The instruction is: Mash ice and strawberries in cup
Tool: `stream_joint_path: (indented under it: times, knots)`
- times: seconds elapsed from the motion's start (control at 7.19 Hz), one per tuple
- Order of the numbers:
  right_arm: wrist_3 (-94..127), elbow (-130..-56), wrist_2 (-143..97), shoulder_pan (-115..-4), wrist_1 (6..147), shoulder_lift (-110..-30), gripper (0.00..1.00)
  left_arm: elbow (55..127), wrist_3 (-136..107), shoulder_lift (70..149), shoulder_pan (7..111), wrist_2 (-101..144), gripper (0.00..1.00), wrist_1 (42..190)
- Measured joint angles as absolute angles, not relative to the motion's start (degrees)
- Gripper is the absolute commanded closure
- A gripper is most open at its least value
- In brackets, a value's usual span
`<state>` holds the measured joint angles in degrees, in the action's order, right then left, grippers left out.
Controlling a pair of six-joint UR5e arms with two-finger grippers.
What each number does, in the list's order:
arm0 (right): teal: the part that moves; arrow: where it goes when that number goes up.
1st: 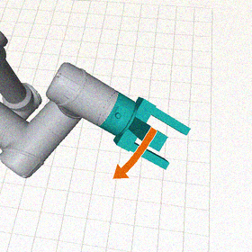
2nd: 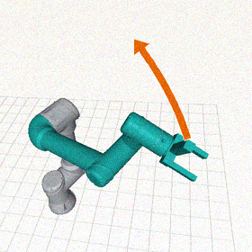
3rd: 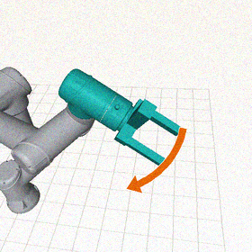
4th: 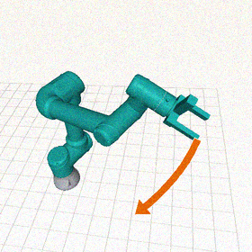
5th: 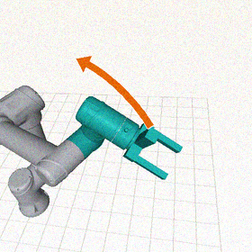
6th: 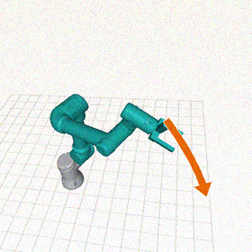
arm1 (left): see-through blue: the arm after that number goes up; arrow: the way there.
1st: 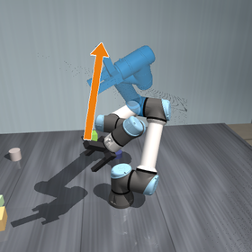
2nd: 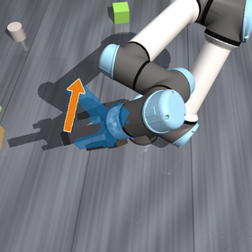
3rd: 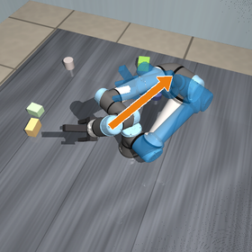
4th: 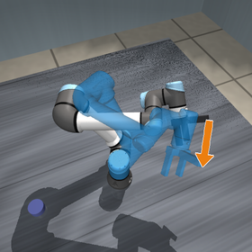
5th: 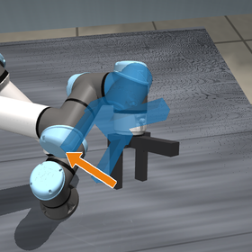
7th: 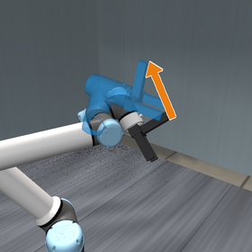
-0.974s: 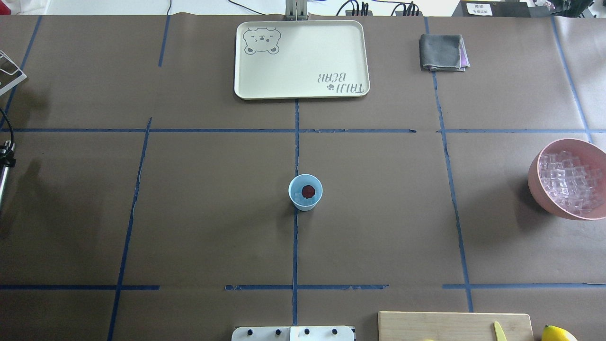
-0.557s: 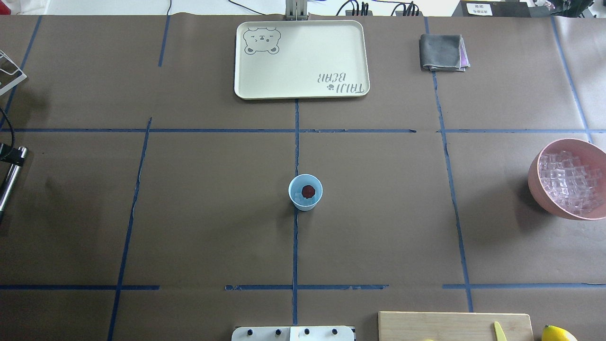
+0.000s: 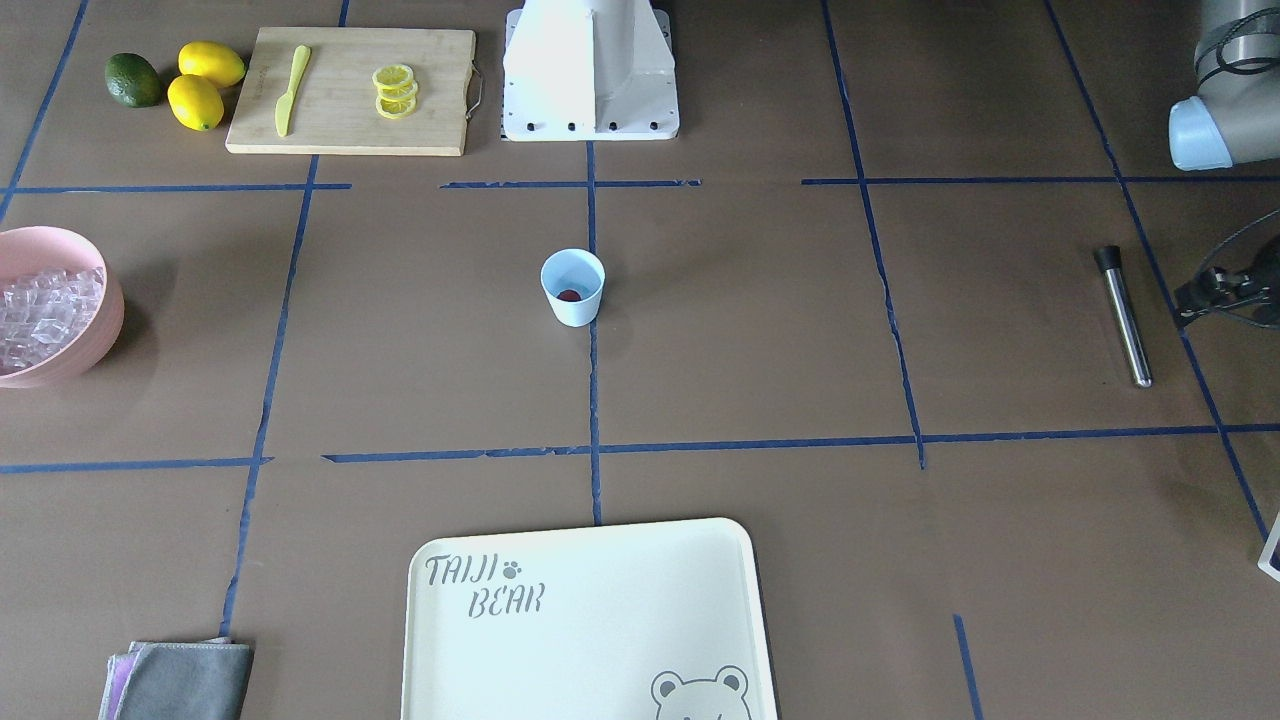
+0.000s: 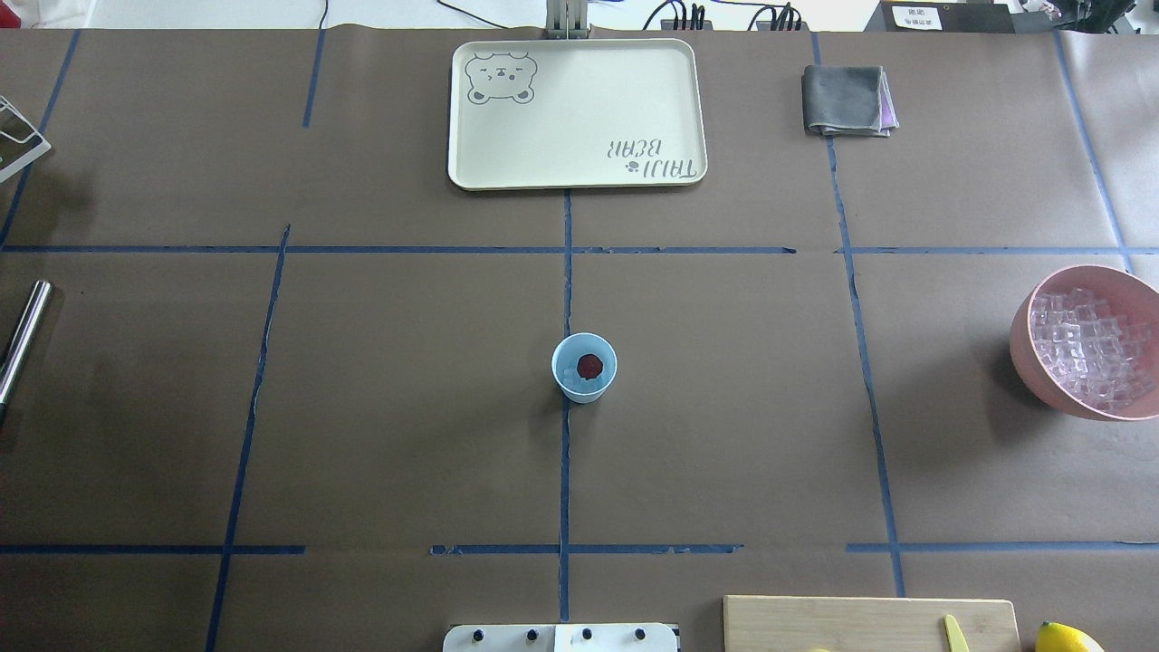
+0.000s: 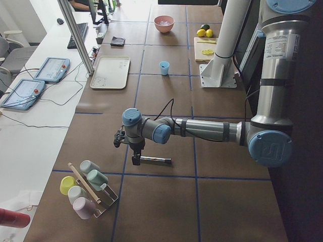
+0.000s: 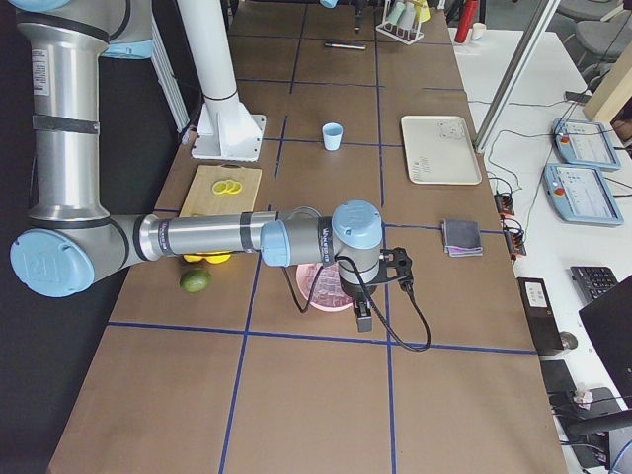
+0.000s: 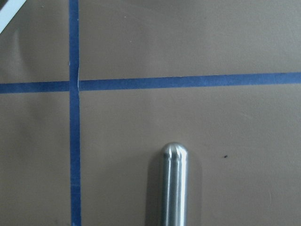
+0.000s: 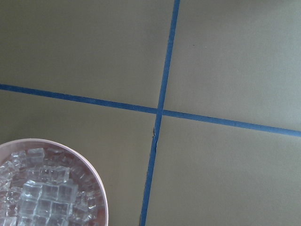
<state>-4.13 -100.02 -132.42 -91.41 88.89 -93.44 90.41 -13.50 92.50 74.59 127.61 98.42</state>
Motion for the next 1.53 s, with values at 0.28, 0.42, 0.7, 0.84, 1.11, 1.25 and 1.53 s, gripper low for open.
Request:
stream_joint_path:
  times: [0.28, 0.42, 0.7, 0.84, 1.11, 1.25, 1.53]
  knots:
    - [-4.13, -99.78, -133.08, -91.41, 88.94, -93.61, 0.01, 91.46, -3.57, 95.83, 81.3, 129.05, 0.0, 87.31]
    - [-4.13, -99.55, -133.66, -91.41, 88.94, -93.71, 0.01, 91.15, 0.66, 96.25, 84.59, 131.95, 0.0, 84.27]
    - [-4.13, -99.31, -134.99, -91.41, 88.95, -93.8, 0.01, 89.94, 6.64, 95.69, 89.87, 136.89, 0.0, 82.35]
    - [-4.11, -99.29, -135.56, -91.41, 88.97, -93.86, 0.01, 89.81, 7.52, 95.32, 91.24, 137.56, 0.0, 82.18]
    - [-4.11, -99.29, -136.77, -91.41, 89.04, -93.96, 0.01, 90.07, 7.87, 94.85, 92.09, 137.77, 0.0, 82.07]
    - [-4.11, -99.28, -136.94, -91.41, 89.09, -94.0, 0.01, 90.13, 7.9, 94.57, 92.18, 137.62, 0.0, 82.16]
    - [-4.05, -99.33, -137.04, -91.41, 89.12, -94.04, 0.01, 90.43, 7.93, 93.53, 92.25, 137.34, 0.0, 82.43]
